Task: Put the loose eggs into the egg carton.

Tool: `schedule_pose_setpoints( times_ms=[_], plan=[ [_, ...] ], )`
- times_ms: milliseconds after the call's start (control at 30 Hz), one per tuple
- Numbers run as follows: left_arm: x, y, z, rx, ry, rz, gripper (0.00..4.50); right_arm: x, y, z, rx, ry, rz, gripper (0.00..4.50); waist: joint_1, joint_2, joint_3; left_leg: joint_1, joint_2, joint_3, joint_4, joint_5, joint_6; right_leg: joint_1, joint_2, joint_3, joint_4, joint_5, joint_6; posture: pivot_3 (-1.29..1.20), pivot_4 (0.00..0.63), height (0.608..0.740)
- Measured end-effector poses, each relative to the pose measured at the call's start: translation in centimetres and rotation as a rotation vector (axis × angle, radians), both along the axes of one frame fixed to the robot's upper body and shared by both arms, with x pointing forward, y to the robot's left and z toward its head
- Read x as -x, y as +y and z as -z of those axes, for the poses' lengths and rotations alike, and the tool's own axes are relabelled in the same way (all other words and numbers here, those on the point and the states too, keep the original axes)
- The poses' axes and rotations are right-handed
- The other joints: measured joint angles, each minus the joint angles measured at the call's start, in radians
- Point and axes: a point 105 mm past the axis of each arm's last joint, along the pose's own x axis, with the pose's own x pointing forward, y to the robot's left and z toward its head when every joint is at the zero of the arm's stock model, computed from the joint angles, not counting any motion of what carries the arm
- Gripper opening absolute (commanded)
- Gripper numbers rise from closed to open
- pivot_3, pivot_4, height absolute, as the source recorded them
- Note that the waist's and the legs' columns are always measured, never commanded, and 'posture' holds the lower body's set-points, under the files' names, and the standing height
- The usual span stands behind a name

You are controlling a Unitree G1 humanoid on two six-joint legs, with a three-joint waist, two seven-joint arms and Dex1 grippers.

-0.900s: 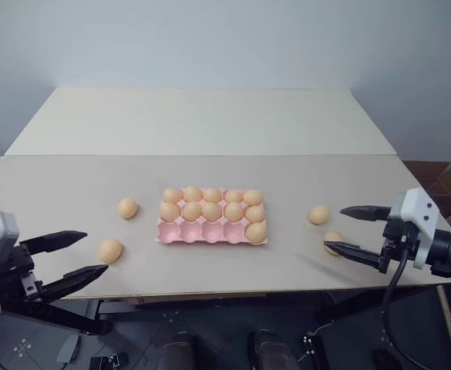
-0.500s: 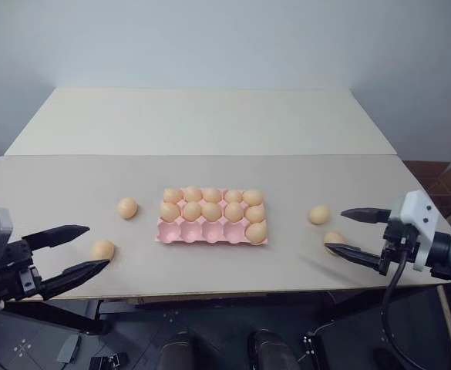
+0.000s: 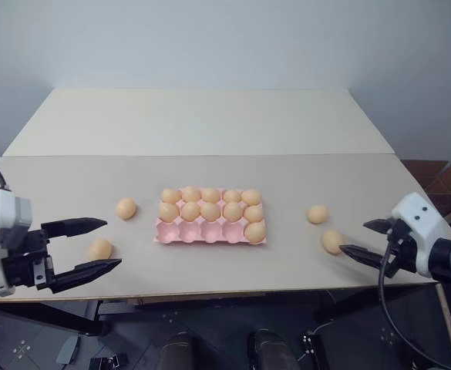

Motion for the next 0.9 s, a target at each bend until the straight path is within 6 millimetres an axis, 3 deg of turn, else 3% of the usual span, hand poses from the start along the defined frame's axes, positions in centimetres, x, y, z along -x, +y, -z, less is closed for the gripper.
schedule_pose_setpoints(
  times_ms=[333,433,500,567,733,800,900],
  plan=[
    [-0.1,0.0,0.4,0.003,0.006,-0.001,4.47,-1.9,1.5,3.5,-0.036,0.131,0.137,4.5,-0.003,0.0,0.0,-0.002,-0.001,0.0,0.0,0.0,0.0,-0.001,0.0,0.0,-0.001,0.004,-0.006,0.0,0.15,0.74],
    [0.0,0.0,0.6,0.009,0.01,-0.006,4.5,-2.8,1.0,4.9,-0.015,0.151,0.21,3.85,-0.003,0.0,0.0,-0.002,-0.001,0.0,0.0,0.0,0.0,-0.001,0.0,0.0,-0.001,0.004,-0.006,0.0,0.15,0.74],
    [0.0,-0.1,0.5,0.004,0.005,-0.006,4.5,-2.9,0.9,5.6,-0.012,0.166,0.231,3.18,-0.001,0.0,0.0,-0.003,-0.001,0.0,0.0,0.0,0.0,-0.001,0.0,-0.001,0.0,0.004,-0.006,0.0,0.15,0.74],
    [0.0,-0.2,0.4,-0.001,-0.002,-0.007,4.5,-3.1,1.3,5.4,-0.032,0.155,0.224,2.48,-0.003,0.0,0.0,-0.002,0.0,-0.001,0.0,0.0,0.0,-0.001,0.001,-0.001,0.0,0.004,-0.006,0.0,0.15,0.74],
    [-0.1,-0.2,0.4,-0.003,-0.009,-0.017,4.5,-3.4,2.6,3.1,-0.053,0.076,0.177,2.48,-0.008,0.0,0.0,-0.002,0.0,-0.001,0.0,0.0,0.0,-0.001,0.001,-0.001,0.0,0.004,-0.005,0.0,0.15,0.74],
    [-0.1,-0.2,0.3,-0.004,-0.014,-0.02,4.5,-3.6,4.2,1.9,-0.091,0.037,0.128,2.48,-0.012,0.0,0.0,-0.002,0.0,-0.001,0.0,0.0,0.0,-0.001,0.001,0.0,0.0,0.004,-0.005,0.0,0.15,0.74],
    [-0.2,-0.3,0.1,-0.005,-0.027,-0.019,4.5,-3.7,8.1,0.0,-0.142,-0.029,-0.002,2.48,-0.019,0.0,0.0,-0.001,0.001,-0.002,0.0,0.0,0.0,-0.001,0.002,-0.001,0.001,0.004,-0.004,0.0,0.15,0.74]
  ],
)
